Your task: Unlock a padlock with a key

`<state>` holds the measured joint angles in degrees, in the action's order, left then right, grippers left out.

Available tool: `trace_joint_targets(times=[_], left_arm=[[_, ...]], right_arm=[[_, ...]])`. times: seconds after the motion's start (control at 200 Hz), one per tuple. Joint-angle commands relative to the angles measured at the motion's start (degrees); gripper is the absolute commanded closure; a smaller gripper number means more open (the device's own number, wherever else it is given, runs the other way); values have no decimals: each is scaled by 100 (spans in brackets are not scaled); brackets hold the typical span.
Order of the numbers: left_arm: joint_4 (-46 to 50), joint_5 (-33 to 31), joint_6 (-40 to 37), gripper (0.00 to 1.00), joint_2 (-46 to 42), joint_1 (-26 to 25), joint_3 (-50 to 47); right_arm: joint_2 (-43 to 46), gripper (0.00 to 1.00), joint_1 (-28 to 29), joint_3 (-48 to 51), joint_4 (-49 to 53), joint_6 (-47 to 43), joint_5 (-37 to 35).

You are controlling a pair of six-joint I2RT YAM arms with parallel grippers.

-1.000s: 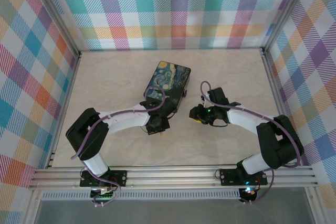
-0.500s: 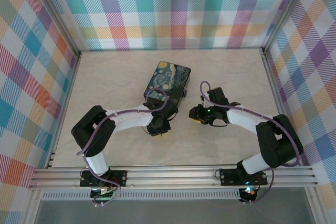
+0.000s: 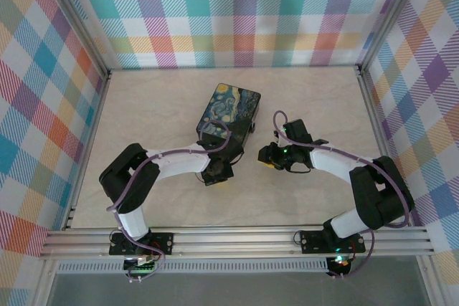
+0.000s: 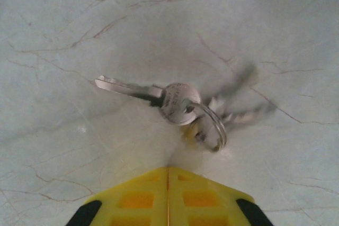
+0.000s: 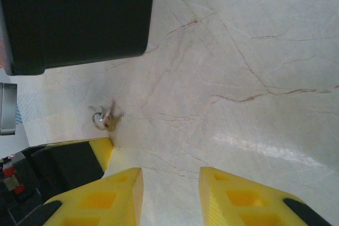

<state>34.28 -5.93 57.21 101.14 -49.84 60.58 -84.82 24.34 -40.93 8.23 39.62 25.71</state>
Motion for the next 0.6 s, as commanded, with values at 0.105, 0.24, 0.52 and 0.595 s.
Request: trace_joint_targets(times=[0.105,0.24,0.52,0.595], left_arm=[[525,-253,-382,100,-57,-41,147],[656,-201,-515,100,-215,23,250],[1022,-39,-1640,78,-506,73,864],[986,-87,-2267,68,-499,74,1022]], right_arm=[[-27,67,-34,41,-109,-116,169],[-9,67,-34,30,-100,-112,180],[50,66,-39,-1,-19,-112,85],[75,67,-75,-12,7,-73,44]])
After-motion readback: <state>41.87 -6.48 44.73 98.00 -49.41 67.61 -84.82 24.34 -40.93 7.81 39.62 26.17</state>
